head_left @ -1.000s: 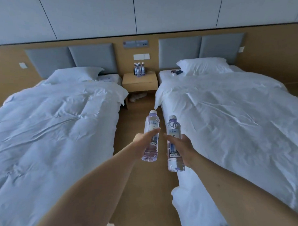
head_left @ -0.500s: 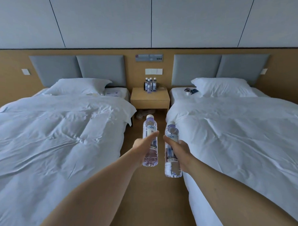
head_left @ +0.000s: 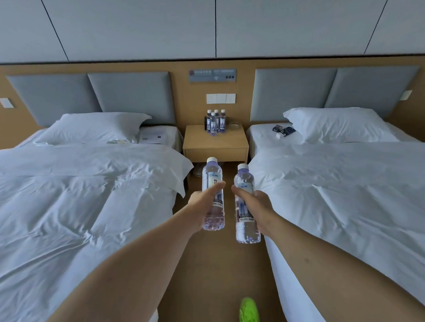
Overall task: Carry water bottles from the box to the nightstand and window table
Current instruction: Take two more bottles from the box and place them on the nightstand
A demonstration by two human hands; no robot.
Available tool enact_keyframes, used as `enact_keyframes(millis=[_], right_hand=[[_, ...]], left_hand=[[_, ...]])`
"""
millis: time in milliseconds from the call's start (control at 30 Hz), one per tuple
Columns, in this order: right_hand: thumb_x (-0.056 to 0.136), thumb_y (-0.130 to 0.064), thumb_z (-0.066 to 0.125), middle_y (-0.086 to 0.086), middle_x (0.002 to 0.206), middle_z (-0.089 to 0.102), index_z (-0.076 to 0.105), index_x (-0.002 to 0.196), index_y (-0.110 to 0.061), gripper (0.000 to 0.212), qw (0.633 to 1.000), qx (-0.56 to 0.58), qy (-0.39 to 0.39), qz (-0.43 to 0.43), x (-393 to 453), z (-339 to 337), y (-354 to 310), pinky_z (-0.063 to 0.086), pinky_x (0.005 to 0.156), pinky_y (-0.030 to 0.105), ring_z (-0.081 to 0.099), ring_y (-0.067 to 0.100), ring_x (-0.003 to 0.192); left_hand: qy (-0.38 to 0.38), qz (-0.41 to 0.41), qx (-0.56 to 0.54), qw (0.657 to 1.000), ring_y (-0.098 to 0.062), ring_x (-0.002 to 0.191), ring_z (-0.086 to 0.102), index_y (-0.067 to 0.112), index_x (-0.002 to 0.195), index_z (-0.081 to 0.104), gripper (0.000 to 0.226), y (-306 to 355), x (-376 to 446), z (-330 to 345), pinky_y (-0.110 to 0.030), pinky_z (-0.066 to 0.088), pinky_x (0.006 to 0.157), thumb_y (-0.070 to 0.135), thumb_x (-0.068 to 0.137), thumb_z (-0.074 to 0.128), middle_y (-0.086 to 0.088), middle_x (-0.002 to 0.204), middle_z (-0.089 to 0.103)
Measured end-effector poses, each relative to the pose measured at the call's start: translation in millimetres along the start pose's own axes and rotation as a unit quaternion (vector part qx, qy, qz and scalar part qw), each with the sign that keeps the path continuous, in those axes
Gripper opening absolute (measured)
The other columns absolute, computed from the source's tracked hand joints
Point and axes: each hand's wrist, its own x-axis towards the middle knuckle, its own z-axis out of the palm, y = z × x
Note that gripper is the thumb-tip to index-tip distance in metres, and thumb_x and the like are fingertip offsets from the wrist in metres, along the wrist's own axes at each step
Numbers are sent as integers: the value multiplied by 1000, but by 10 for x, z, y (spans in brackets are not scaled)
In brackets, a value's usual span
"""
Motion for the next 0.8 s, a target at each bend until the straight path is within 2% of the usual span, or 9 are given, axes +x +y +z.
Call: enact_keyframes(millis=[133, 267, 433, 600, 700, 800], right_hand=[[78, -56, 77, 6, 78, 78, 69, 100, -19, 44, 999, -2, -30, 16, 956, -37, -200, 59, 62, 32, 77, 23, 67], [79, -56, 76, 8, 83, 76, 65, 100, -20, 43, 998, -27, -33, 41, 1788, -138, -532, 56, 60, 30, 75, 22, 67], [77, -53, 80, 9, 80, 78, 70, 100, -15, 46, 997, -26, -50, 58, 2756, -208, -974, 57, 58, 30, 76, 24, 64], [75, -44, 83, 11, 78, 78, 71, 102, -11, 45, 996, -16, -54, 76, 3584, -121, -1165, 59, 59, 32, 76, 27, 64], [74, -41, 85, 11, 75, 77, 71, 98, -11, 41, 995, -22, -41, 83, 4109, -44, -1265, 61, 61, 34, 74, 27, 61], [77, -35, 82, 10, 68, 74, 69, 98, -11, 35, 996, -1, -27, 86, 4665, 69, -1419, 58, 53, 31, 70, 25, 53]], left_hand=[[28, -9, -19, 999, -22, 66, 76, 16, 121, 57, 66, 391, 814, 192, -35, 61, 67, 60, 77, 80, -11, 92, 75], [31, -49, -27, 998, -23, 78, 76, 18, 119, 57, 64, 914, 1446, 363, -34, 59, 66, 59, 77, 80, -12, 98, 76], [29, -29, -41, 998, -27, 77, 77, 18, 119, 58, 63, 1472, 2182, 582, -38, 63, 73, 58, 77, 81, -16, 100, 76], [40, -31, -49, 998, -22, 72, 77, 20, 106, 59, 49, 1877, 2990, 633, -30, 59, 57, 52, 78, 83, -12, 96, 75], [47, -29, -31, 998, -21, 72, 75, 17, 106, 62, 47, 2093, 3587, 607, -30, 57, 60, 49, 78, 82, -11, 91, 75], [33, -27, -52, 998, -23, 73, 74, 15, 107, 62, 43, 2379, 4223, 551, -29, 56, 57, 44, 81, 79, -12, 92, 74]])
